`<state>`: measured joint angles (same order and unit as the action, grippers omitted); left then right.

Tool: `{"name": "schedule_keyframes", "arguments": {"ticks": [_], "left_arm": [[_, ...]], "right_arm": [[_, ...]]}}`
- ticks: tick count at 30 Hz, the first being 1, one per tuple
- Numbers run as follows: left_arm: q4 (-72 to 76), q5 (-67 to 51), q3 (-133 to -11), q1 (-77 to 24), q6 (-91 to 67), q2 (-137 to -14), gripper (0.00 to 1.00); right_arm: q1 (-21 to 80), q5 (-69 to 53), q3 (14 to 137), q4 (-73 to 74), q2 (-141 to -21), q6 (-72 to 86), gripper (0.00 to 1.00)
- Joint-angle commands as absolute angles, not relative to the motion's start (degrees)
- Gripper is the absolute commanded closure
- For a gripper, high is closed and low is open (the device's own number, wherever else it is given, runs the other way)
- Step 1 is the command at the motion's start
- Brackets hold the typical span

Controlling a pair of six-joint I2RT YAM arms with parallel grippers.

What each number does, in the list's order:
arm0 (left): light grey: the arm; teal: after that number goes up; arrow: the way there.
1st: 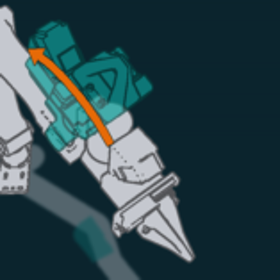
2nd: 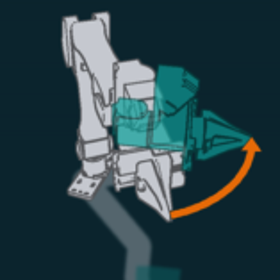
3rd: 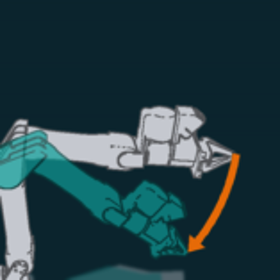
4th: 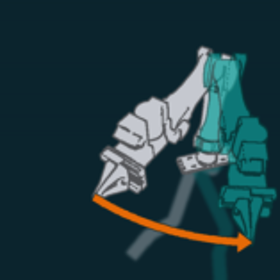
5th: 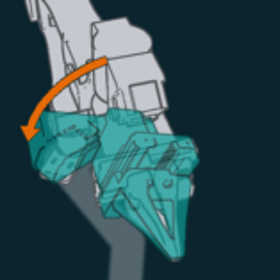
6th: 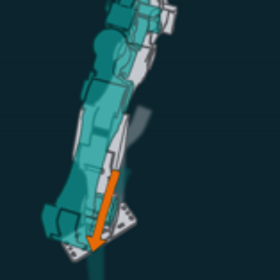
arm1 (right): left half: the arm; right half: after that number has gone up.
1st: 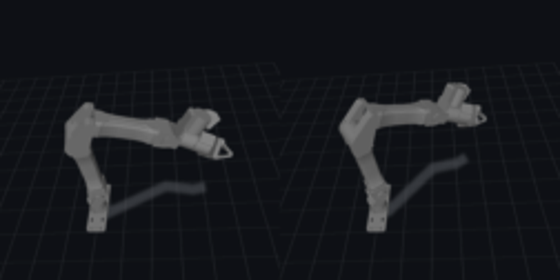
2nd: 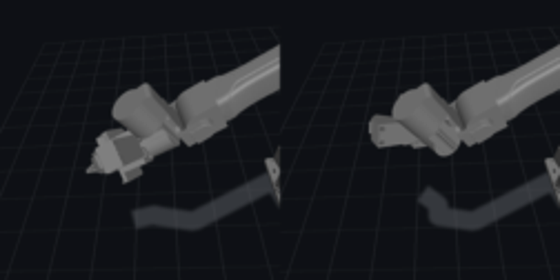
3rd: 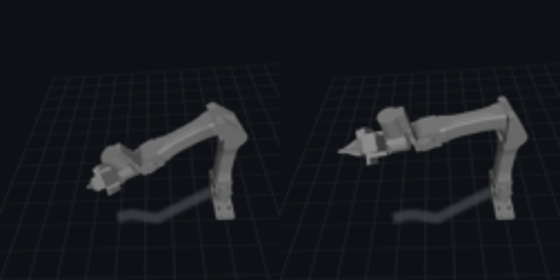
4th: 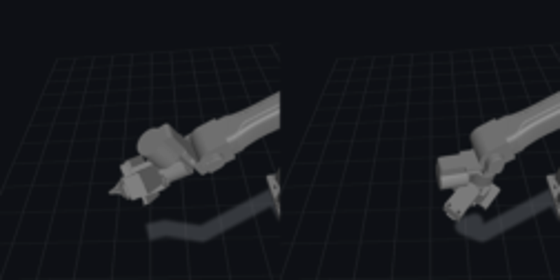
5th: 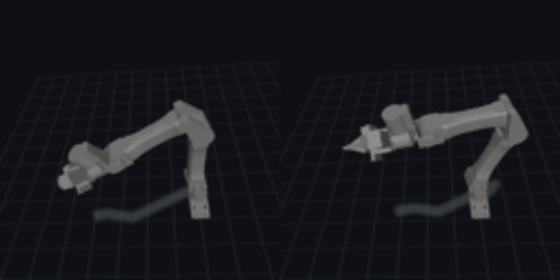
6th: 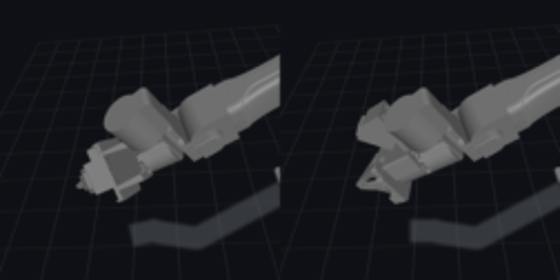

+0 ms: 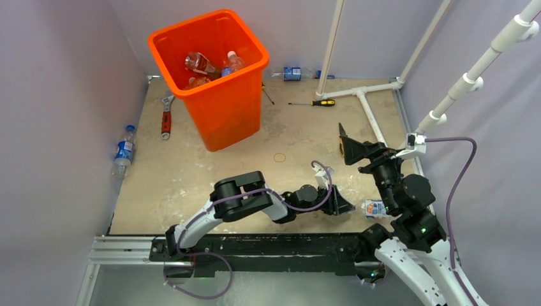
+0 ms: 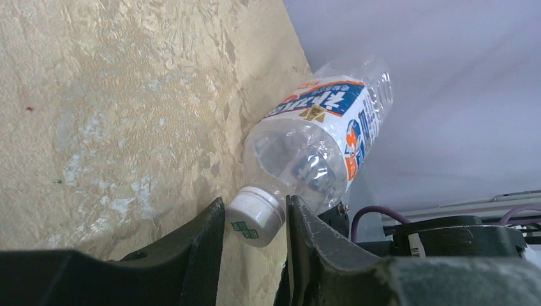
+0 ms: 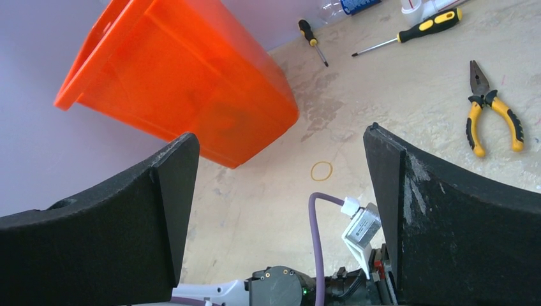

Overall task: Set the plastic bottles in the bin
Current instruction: Pick up the plastic bottle from the corner of the board.

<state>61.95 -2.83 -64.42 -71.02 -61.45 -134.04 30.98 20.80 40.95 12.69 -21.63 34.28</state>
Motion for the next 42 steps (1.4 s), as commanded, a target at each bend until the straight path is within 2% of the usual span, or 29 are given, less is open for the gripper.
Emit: {"name": "schedule_keyframes", "arguments": {"ticks": [1,9,16,26,27,29,30,31,32,36,42], "left_arm": [[58.5,-3.67,-63.44,-71.72,-59.73,-136.2,0.71],[61.84,-0.38,-56.31,-71.63,-56.82,-128.94,1.0],[60.7,5.6,-46.14,-71.54,-53.01,-117.03,1.0],[38.4,19.18,-34.89,-71.71,-43.72,-89.72,1.0],[35.9,20.29,-34.76,-71.74,-42.73,-87.93,0.87],[30.91,21.23,-35.84,-71.81,-38.69,-85.29,0.47],[27.43,21.27,-37.77,-71.81,-36.54,-84.85,0.32],[22.97,20.97,-40.46,-71.87,-34.07,-85.13,0.18],[18.87,20.77,-43.64,-72.19,-31.13,-85.88,0.1],[6.39,21.18,-53.65,-73.3,-22.82,-91.28,0.03],[1.78,19.49,-60.27,-73.3,-12.43,-97.2,0.01]], "right_arm": [[30.76,20.15,40.62,12.0,-21.1,32.83,0.01],[30.74,20.26,41.31,12.22,-21.18,32.17,0.01],[30.75,19.97,42.14,13.02,-21.28,31.65,0.01],[30.76,18.13,41.98,14.99,-20.96,30.92,0.01],[30.76,17.84,41.83,15.02,-20.97,31.08,0.01],[30.74,17.31,41.75,15.27,-21.13,31.26,0.01],[30.73,17.08,41.76,15.46,-21.22,31.33,0.01],[30.76,16.88,41.87,15.74,-21.31,31.34,0.01],[30.76,16.67,42.1,16.04,-21.35,31.31,0.01],[30.76,17.07,43.17,17.39,-20.89,30.8,0.01],[30.76,17.52,43.7,19.0,-18.76,30.33,0.01]]}}
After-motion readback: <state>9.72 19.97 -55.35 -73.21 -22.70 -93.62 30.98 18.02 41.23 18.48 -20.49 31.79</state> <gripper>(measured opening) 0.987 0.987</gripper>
